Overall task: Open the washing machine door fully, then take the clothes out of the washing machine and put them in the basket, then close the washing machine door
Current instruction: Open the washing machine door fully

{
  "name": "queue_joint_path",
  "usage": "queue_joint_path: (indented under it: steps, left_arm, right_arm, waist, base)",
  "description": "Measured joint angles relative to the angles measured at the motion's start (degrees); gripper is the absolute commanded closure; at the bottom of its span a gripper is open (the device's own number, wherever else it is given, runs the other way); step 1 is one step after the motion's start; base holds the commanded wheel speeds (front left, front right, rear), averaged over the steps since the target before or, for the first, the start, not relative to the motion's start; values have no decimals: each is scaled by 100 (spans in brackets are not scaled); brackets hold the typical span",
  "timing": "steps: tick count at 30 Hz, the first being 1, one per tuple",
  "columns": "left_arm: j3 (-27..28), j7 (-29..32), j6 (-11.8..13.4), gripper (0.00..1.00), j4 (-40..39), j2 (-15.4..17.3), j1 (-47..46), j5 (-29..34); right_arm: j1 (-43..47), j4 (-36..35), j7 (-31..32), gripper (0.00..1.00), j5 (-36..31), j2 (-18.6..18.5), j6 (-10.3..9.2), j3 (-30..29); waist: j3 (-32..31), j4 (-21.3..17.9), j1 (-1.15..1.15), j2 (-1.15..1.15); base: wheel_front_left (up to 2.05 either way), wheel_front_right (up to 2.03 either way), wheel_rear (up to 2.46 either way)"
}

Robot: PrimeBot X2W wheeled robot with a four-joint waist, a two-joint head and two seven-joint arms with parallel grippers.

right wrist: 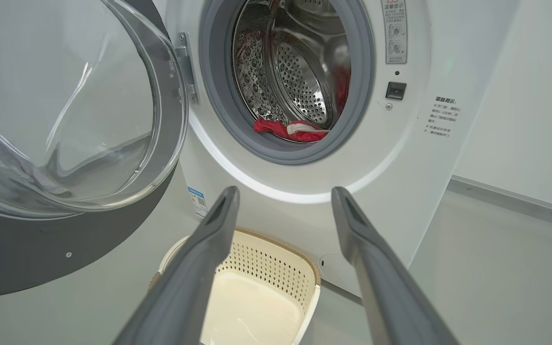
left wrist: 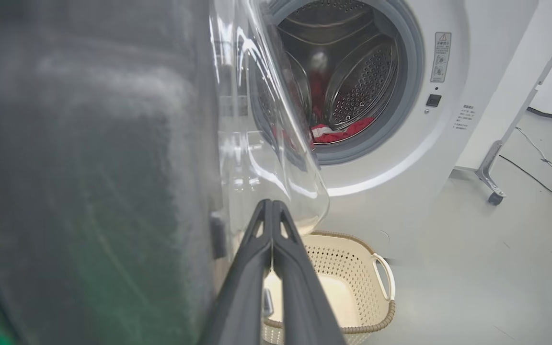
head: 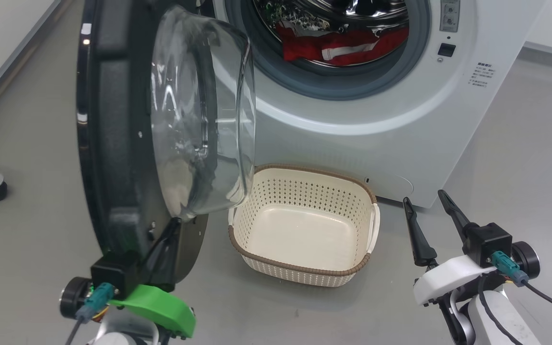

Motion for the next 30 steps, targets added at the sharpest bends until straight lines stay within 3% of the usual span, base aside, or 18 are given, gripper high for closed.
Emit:
queue_joint_path:
  steps: [30]
  left_arm:
    - [1583,-742,247,100,446,221,-99,-350]
  right_arm:
    - [-79,-157,0,0,-197,7,58,-151]
  waist:
    - [437,-99,0,0]
  base:
    - [0,0,0]
